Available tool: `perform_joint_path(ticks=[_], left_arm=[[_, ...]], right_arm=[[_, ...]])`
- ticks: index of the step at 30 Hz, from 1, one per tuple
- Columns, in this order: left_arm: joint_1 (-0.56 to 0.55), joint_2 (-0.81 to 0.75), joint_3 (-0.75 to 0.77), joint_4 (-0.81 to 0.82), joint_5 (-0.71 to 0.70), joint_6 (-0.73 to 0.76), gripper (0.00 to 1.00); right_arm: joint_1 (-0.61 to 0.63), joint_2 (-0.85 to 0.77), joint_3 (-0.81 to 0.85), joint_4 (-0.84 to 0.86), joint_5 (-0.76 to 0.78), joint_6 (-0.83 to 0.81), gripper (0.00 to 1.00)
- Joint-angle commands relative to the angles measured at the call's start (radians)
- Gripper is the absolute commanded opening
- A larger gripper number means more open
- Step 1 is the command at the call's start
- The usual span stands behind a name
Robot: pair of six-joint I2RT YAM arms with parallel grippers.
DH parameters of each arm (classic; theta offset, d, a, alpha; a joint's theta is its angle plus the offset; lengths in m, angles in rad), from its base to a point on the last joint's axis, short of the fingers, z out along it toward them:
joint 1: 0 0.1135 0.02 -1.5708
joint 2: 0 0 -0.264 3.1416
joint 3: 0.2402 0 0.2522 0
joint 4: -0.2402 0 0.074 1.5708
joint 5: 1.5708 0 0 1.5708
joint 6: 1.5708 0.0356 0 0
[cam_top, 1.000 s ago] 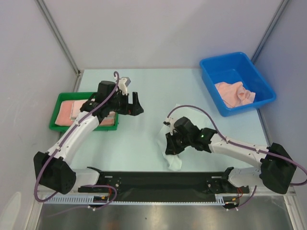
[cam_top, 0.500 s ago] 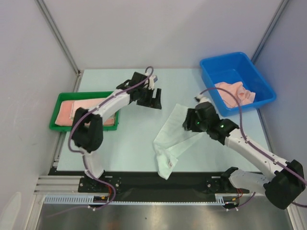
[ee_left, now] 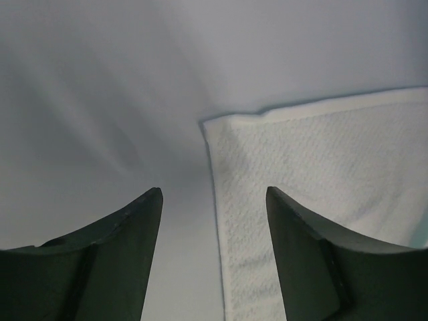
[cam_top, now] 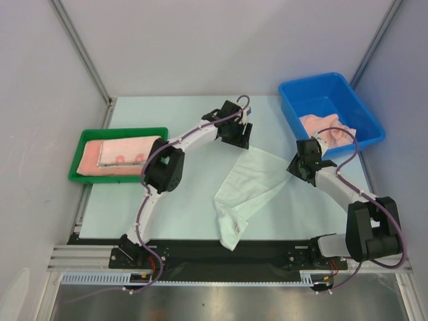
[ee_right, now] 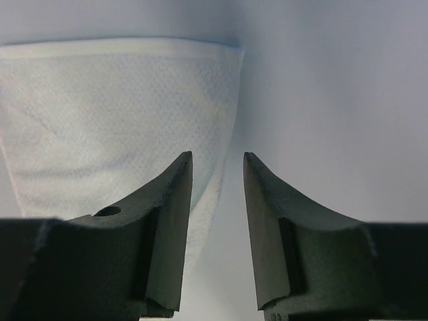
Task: Fold and stack the towels
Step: Flatten out the crumpled towel
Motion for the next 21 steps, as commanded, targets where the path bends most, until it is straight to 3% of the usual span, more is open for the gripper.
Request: perform_joint_path(ticks=[1, 10, 14, 18, 20, 21], left_arm=[[-0.018, 0.045, 0.056, 0.0, -0.054, -0.013, 0.69], [-0.049, 0.097, 0.047, 0.002, -0.027, -0.042, 0.67], [-0.059, 0.096, 0.007, -0.007, -0.036, -0.062, 0.58], [-0.064, 0.07, -0.056, 0.006, -0.042, -0.083, 0.15], [-0.059, 0.018, -0.114, 0.006, -0.08, -0.088, 0.0], [-0.055, 0.017, -0.139, 0.0, -0.1, -0.092, 0.0]], right_arm=[[-0.01, 0.023, -0.015, 0.095, 0.062, 0.038, 0.41], [-0.033, 0.143, -0.046, 0.191, 0.066, 0.059, 0.41], [-0.039, 0.152, -0.081, 0.273, 0.013, 0.027, 0.34], [-0.027, 0.164, -0.104, 0.387, -0.15, -0.048, 0.18], [0.004, 0.171, -0.101, 0.407, -0.21, -0.101, 0.08], [0.013, 0.169, -0.102, 0.413, -0.227, -0.117, 0.06]])
